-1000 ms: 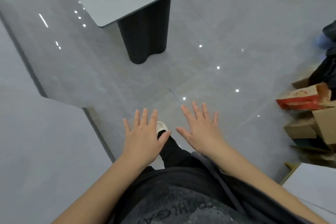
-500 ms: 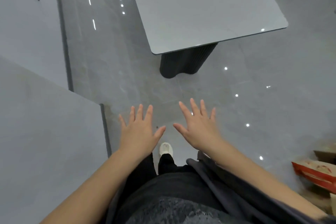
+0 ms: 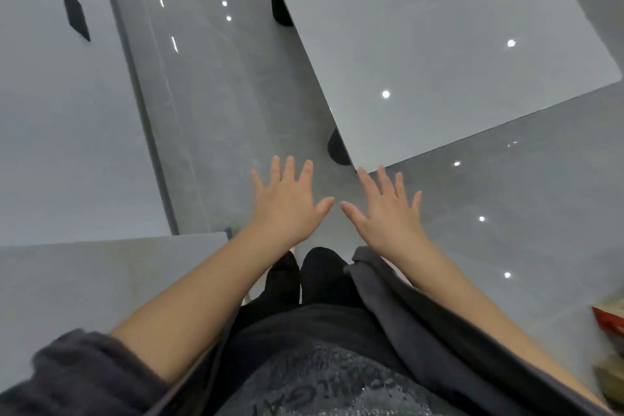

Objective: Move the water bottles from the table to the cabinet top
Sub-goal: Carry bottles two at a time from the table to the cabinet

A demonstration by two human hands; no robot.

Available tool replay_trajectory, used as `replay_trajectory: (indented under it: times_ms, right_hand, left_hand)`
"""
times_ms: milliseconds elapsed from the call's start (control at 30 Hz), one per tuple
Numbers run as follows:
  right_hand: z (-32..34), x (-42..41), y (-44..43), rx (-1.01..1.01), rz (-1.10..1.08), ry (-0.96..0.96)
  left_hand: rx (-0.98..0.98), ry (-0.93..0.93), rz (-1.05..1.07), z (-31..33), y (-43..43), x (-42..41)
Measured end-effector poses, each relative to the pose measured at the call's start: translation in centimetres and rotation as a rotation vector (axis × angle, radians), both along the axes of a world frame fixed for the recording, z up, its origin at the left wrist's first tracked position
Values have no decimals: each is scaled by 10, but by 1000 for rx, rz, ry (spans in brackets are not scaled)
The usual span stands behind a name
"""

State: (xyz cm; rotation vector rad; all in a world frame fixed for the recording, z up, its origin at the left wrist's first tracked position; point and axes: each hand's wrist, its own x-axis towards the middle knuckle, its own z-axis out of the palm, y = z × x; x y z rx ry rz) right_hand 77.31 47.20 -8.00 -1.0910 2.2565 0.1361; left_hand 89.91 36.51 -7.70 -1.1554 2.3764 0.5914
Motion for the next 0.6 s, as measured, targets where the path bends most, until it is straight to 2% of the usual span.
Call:
replay_trajectory:
  times_ms: [100,333,600]
  right_hand:
    - [-4,3,-27,25,-63,-28]
    - [-16,-17,-121,11,-65,-39]
    - [-42,-76,-254,67,-156,-82]
  left_hand:
    - [38,-21,-26,0,-34,-7]
    - [53,-29,-77,-11,-114,-18]
    - [88,-35,-109,-26,-261,-58]
